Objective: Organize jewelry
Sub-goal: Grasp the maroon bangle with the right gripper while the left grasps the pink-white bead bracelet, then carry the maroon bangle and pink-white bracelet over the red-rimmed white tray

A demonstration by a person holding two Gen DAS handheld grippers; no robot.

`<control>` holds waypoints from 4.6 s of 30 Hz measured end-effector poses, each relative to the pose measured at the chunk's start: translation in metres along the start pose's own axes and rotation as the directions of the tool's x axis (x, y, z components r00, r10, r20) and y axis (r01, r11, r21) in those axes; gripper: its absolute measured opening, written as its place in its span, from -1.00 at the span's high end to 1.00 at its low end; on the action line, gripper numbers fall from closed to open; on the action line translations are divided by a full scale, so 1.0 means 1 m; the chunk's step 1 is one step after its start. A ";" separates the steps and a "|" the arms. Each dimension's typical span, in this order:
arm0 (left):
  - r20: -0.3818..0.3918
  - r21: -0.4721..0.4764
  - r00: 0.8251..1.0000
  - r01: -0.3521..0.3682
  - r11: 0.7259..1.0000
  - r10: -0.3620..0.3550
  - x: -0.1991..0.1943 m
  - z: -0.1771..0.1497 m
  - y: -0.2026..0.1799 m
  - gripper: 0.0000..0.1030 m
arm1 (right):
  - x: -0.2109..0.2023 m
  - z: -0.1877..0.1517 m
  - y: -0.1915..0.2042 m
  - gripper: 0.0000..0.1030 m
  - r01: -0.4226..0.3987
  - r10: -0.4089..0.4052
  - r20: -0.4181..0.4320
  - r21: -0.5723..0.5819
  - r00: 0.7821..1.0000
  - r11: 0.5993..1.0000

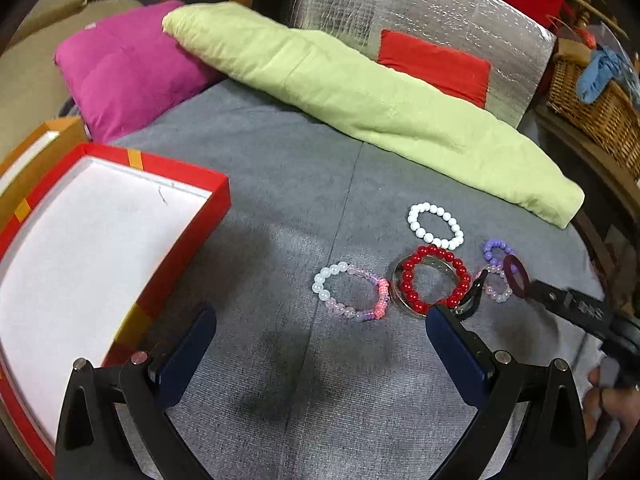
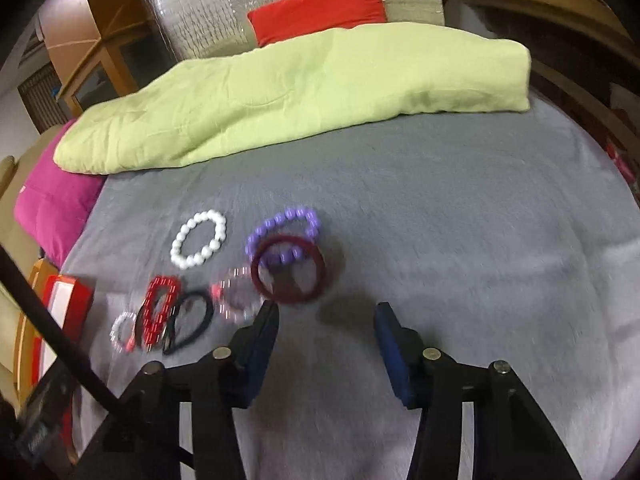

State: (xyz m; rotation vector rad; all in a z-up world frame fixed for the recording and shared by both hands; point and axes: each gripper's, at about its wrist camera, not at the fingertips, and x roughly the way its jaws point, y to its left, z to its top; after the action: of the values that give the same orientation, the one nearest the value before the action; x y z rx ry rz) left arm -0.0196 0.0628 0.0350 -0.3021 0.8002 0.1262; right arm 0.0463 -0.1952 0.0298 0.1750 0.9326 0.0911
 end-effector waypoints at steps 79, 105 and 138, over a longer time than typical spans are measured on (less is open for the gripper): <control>0.092 0.086 0.993 -0.082 0.993 0.074 -0.112 0.013 0.081 0.85 | -0.059 -0.059 0.008 0.90 -0.244 0.246 0.041 -0.033 0.968 0.969; 0.076 -0.071 0.992 -0.096 0.993 0.101 -0.098 0.033 0.207 0.85 | -0.049 -0.084 0.277 0.90 -0.369 0.347 -0.131 -0.420 0.929 0.829; -0.006 -0.079 0.979 -0.202 0.976 0.202 -0.047 0.044 0.238 0.85 | 0.006 -0.076 0.345 0.90 -0.281 0.217 -0.182 -0.522 0.959 0.805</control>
State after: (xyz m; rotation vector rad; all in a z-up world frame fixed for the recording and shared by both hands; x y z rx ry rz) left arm -0.0752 0.3029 0.0454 -0.2946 0.8242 0.3503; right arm -0.0120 0.1525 0.0459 -0.2435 0.9579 0.6144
